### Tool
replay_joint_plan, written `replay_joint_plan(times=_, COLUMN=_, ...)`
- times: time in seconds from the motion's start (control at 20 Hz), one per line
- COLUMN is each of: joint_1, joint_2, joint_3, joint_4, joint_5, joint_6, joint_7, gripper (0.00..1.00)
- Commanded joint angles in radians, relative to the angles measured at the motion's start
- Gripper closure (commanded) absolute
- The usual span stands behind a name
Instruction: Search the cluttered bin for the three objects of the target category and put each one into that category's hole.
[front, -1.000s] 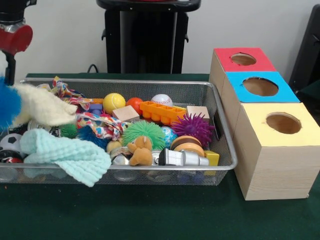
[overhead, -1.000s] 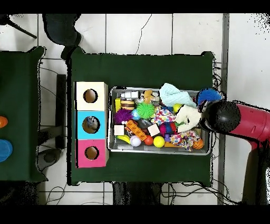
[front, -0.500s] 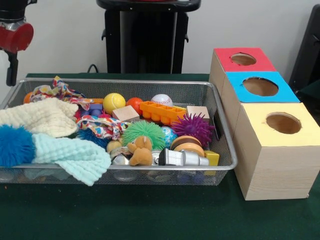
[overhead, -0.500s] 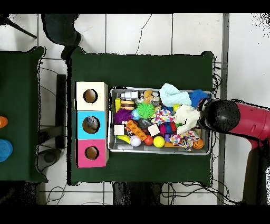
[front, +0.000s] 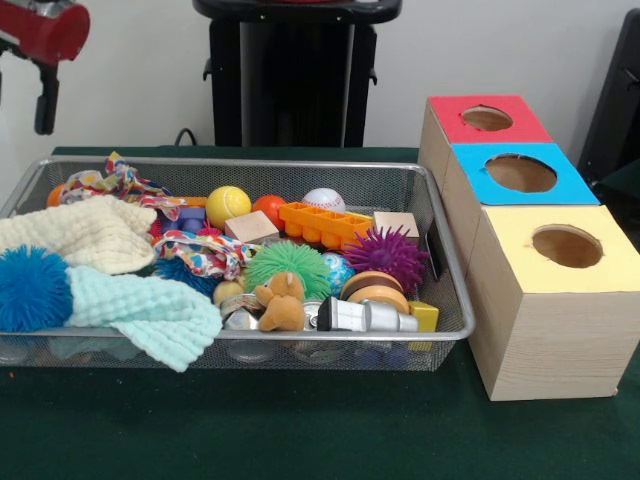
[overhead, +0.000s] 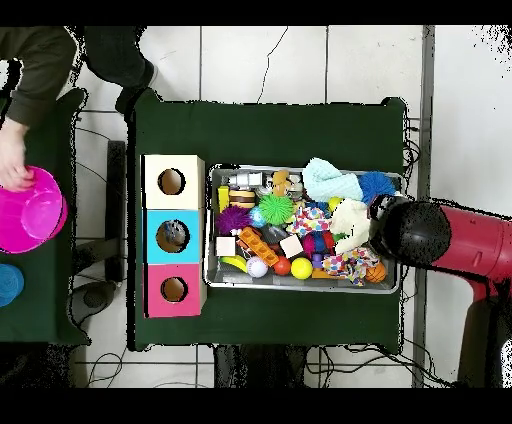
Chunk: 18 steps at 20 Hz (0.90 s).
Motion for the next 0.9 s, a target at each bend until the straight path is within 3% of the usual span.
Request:
replay_joint_plan(times=0.05, joint_1=0.005, joint_2=-0.053, joint_3=0.088, joint_4=0.225, joint_5=0.040, joint_6=-0.068, joint_7=-0.052, gripper=0.00)
replay_joint_plan(times=0.25, joint_1=0.026, joint_2=-0.065, joint_3=0.073, joint_4=0.272, joint_5=0.063, joint_6=-0.093, joint_7=0.011, gripper=0.00)
replay_joint_plan(times=0.4, joint_1=0.009, joint_2=-0.051, joint_3=0.109, joint_4=0.294, joint_5=0.087, joint_6=-0.107, joint_7=-0.023, gripper=0.00)
replay_joint_plan(times=0.6, joint_1=-0.044, joint_2=0.010, joint_3=0.197, joint_4=0.286, joint_5=0.108, joint_6=-0.087, joint_7=-0.136, gripper=0.00)
replay_joint_plan(times=0.9, joint_1=-0.049, joint_2=0.026, joint_3=0.247, joint_4=0.291, joint_5=0.079, joint_6=-0.094, joint_7=-0.147, gripper=0.00)
